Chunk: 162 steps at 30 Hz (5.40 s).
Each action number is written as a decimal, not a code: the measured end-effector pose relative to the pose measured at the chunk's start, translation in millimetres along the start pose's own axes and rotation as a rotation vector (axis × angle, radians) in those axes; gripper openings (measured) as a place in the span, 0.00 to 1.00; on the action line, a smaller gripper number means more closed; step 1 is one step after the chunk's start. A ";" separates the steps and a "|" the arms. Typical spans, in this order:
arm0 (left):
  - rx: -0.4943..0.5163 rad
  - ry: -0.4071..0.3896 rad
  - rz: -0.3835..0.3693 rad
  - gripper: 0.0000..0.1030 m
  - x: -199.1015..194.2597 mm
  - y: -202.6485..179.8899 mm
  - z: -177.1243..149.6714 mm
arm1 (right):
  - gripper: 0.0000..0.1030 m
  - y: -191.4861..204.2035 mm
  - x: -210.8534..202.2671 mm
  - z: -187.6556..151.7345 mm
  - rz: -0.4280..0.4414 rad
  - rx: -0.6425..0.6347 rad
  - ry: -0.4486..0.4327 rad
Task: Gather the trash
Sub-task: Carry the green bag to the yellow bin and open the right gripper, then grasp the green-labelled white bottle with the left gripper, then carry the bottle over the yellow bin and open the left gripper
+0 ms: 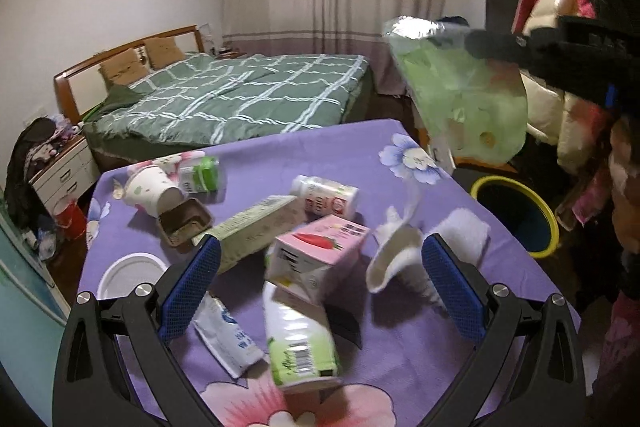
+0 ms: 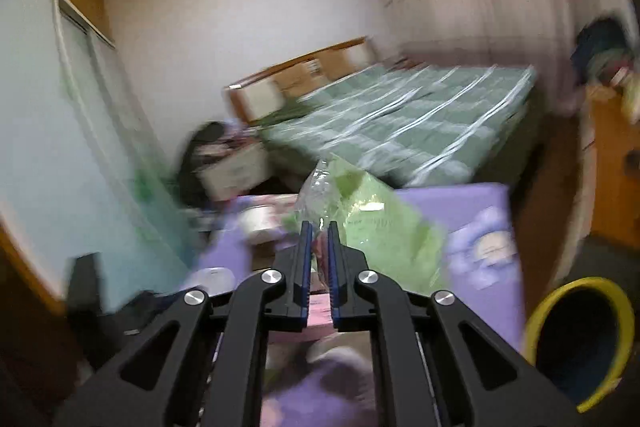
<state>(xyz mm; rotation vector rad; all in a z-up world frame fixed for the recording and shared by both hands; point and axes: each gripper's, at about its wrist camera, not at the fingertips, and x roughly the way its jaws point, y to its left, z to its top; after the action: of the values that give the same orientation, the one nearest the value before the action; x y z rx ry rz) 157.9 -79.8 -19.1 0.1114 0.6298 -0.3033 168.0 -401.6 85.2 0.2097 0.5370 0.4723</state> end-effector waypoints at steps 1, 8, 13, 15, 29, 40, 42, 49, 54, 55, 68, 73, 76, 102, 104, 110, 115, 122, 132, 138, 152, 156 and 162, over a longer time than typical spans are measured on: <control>0.003 0.003 -0.008 0.96 0.8 -2.2 -1.3 | 0.07 -0.6 0.7 -1.0 0.046 0.024 0.016; 0.009 0.017 -0.024 0.96 1.2 -8.5 -7.2 | 0.07 -12.9 -19.7 -18.6 -0.088 0.020 -0.025; -0.002 0.017 -0.010 0.96 -4.9 -4.8 -8.0 | 0.07 -52.8 -28.4 -36.2 -0.198 0.096 -0.037; -0.006 0.014 -0.005 0.96 -7.5 -3.6 -7.8 | 0.07 -73.9 -30.7 -46.2 -0.260 0.132 -0.039; -0.019 0.029 0.004 0.96 -2.2 -16.1 -6.1 | 0.10 -200.2 -11.4 -119.4 -0.536 0.271 0.073; -0.011 0.042 0.009 0.96 4.7 -23.4 -3.6 | 0.32 -220.6 -7.5 -137.7 -0.577 0.306 0.090; -0.011 0.042 0.008 0.96 4.3 -24.3 -4.0 | 0.33 -213.9 -14.1 -136.3 -0.566 0.306 0.077; -0.019 0.055 0.037 0.96 4.6 -19.8 -12.4 | 0.42 -180.4 -36.0 -137.8 -0.522 0.306 0.020; -0.058 0.095 0.079 0.96 4.5 2.7 -37.1 | 0.46 -158.0 -36.2 -143.7 -0.466 0.303 0.017; -0.066 0.101 0.085 0.96 5.0 7.3 -41.5 | 0.46 -153.2 -35.0 -143.9 -0.457 0.299 0.020; -0.086 0.164 0.060 0.96 24.7 18.7 -74.0 | 0.47 -128.0 -21.4 -143.3 -0.404 0.285 0.037; -0.086 0.189 0.065 0.89 36.5 12.9 -76.2 | 0.47 -133.7 -20.0 -147.2 -0.402 0.299 0.044; -0.085 0.213 0.085 0.83 43.9 11.7 -78.2 | 0.47 -137.0 -18.5 -148.4 -0.400 0.308 0.049; -0.057 0.095 0.084 0.51 -10.3 14.4 -48.1 | 0.47 -132.2 -25.1 -151.9 -0.372 0.318 0.033; -0.061 0.074 0.066 0.50 -20.3 13.6 -41.2 | 0.47 -130.7 -28.0 -151.8 -0.371 0.317 0.028; -0.041 0.049 0.059 0.50 -27.3 4.2 -28.9 | 0.47 -133.5 -35.8 -152.8 -0.372 0.330 0.017; -0.044 0.056 0.063 0.50 -16.4 1.2 -28.2 | 0.47 -136.6 -37.9 -156.2 -0.370 0.340 0.019; -0.027 0.057 0.047 0.50 -18.6 -5.9 -24.9 | 0.47 -141.2 -38.7 -157.6 -0.363 0.354 0.016; 0.017 0.033 -0.025 0.50 -26.6 -31.3 -8.8 | 0.47 -149.0 -40.6 -162.1 -0.357 0.378 0.010; 0.050 0.030 -0.094 0.50 -18.9 -56.2 7.3 | 0.47 -159.6 -51.5 -164.6 -0.377 0.389 -0.003; 0.137 0.028 -0.356 0.50 32.2 -158.6 62.4 | 0.47 -200.9 -89.4 -177.9 -0.499 0.439 -0.037; 0.168 0.029 -0.411 0.50 54.3 -194.5 79.5 | 0.47 -211.8 -101.4 -183.5 -0.521 0.461 -0.050; 0.195 0.040 -0.471 0.50 96.7 -250.3 96.5 | 0.47 -221.3 -107.5 -187.1 -0.542 0.486 -0.054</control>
<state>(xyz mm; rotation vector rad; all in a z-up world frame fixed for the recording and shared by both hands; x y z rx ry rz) 208.0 -360.0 -1.7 0.1560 0.6613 -0.8197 69.7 -633.6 -93.8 0.5222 0.6231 -0.1980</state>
